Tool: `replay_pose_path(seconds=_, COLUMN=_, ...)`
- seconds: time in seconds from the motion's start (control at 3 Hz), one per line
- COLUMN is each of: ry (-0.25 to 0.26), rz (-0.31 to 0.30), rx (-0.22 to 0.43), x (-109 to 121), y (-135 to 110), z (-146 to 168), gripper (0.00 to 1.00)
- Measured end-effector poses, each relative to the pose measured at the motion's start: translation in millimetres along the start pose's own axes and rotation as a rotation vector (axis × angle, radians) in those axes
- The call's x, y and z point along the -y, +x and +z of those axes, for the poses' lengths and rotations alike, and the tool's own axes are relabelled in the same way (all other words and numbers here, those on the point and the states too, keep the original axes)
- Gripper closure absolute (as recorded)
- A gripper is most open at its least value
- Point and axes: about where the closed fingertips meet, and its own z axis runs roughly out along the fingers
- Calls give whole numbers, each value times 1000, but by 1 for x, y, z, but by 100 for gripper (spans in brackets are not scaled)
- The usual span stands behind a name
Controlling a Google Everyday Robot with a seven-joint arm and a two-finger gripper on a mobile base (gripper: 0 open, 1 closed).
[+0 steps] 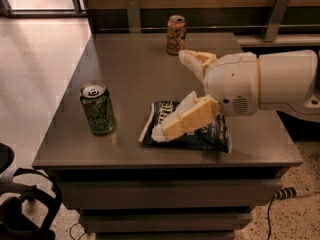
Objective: Move green can near orange can
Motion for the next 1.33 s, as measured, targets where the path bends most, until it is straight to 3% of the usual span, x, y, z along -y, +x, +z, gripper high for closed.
replay_pose_path(seconds=0.67, ry=9, rz=8, rx=-2, x=5, y=9, z=19, gripper=0)
replay_pose_path(seconds=1.33, ry=9, rz=33, rx=60, x=23, y=43, z=86, gripper=0)
